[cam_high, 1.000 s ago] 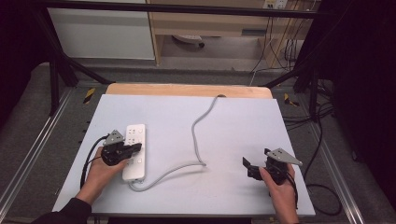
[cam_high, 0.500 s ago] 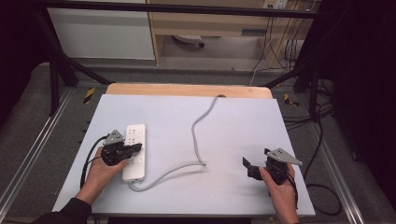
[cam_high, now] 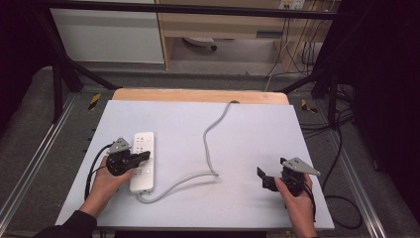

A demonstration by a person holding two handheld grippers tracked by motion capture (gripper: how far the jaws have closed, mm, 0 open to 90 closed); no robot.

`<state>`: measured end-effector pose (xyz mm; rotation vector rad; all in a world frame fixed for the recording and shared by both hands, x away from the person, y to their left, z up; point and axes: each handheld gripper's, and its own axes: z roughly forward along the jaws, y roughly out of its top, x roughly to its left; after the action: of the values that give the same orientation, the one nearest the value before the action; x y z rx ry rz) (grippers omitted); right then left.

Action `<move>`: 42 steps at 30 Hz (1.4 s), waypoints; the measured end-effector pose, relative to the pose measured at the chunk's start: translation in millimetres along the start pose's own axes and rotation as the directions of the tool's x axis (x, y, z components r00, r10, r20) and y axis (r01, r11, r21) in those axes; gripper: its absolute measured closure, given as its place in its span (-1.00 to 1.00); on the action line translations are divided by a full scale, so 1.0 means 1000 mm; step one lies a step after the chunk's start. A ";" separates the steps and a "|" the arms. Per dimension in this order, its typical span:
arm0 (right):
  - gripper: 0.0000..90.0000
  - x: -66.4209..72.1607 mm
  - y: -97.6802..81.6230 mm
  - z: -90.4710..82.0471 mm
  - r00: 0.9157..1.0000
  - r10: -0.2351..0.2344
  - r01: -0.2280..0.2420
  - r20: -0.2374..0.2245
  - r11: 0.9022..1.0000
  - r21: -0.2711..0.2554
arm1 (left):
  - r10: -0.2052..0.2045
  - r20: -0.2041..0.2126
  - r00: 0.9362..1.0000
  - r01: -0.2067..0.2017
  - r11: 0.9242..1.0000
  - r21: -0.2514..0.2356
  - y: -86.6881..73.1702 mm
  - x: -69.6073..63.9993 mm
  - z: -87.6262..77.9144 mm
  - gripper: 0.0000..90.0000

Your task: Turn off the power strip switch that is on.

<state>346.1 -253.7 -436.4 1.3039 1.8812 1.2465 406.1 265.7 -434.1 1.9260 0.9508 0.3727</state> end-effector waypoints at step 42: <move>-0.92 0.000 0.000 0.000 1.000 0.005 -0.005 0.000 1.000 0.001 | -0.041 0.030 0.999 0.044 0.991 -0.123 0.014 -0.010 -0.009 -0.43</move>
<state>346.1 -254.2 -436.5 1.3098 1.8795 1.2489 400.7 259.7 -416.6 1.7912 0.9274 0.3710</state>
